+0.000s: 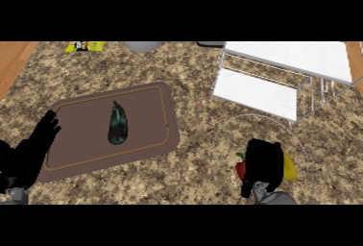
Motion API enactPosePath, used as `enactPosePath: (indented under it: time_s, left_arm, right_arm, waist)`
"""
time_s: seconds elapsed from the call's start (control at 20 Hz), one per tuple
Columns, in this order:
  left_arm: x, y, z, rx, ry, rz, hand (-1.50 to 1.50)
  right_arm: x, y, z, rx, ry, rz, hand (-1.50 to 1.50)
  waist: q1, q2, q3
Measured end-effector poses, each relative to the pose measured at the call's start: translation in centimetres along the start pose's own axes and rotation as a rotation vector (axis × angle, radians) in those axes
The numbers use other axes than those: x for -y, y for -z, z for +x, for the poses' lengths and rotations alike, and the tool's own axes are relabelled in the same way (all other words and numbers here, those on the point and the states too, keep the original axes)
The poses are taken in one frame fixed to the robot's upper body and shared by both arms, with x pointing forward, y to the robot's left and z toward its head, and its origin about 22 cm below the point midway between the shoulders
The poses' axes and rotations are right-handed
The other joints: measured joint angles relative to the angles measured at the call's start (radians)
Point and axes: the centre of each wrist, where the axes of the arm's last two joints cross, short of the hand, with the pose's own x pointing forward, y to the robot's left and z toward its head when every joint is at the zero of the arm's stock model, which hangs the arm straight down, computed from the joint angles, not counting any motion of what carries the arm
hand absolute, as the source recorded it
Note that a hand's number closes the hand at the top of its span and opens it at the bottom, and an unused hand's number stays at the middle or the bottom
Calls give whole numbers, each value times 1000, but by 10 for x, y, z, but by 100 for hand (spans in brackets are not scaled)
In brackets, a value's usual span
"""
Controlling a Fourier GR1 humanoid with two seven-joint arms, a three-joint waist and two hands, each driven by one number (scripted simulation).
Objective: Pick the bell pepper from the placemat and place it in the tiered shelf
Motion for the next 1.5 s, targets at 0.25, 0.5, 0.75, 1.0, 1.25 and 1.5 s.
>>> enactPosePath:
  time_s: [0.25,0.5,0.75,1.0,1.25,1.5]
  left_arm:
    - [0,-2,-1,4,0,1,0]
    - [1,-1,-3,-1,-2,-3,0]
    - [4,1,4,6,5,-13,0]
    - [-3,0,6,1,-3,-2,0]
    - [-6,-5,3,1,-3,4,0]
    - [-3,-5,-2,-4,-6,2,0]
  right_arm:
    - [0,-4,1,18,-29,-61,150]
    - [15,-11,15,102,1,-120,150]
    - [48,-11,42,306,129,-146,150]
    - [91,-26,43,400,231,-201,150]
    - [132,-52,27,415,376,-242,150]
    - [167,-81,-6,450,581,-271,150]
  waist:
    - [-1,1,1]
    - [-2,8,6]
    - [9,12,9]
    - [2,11,9]
    - [-3,9,9]
    - [-9,8,9]
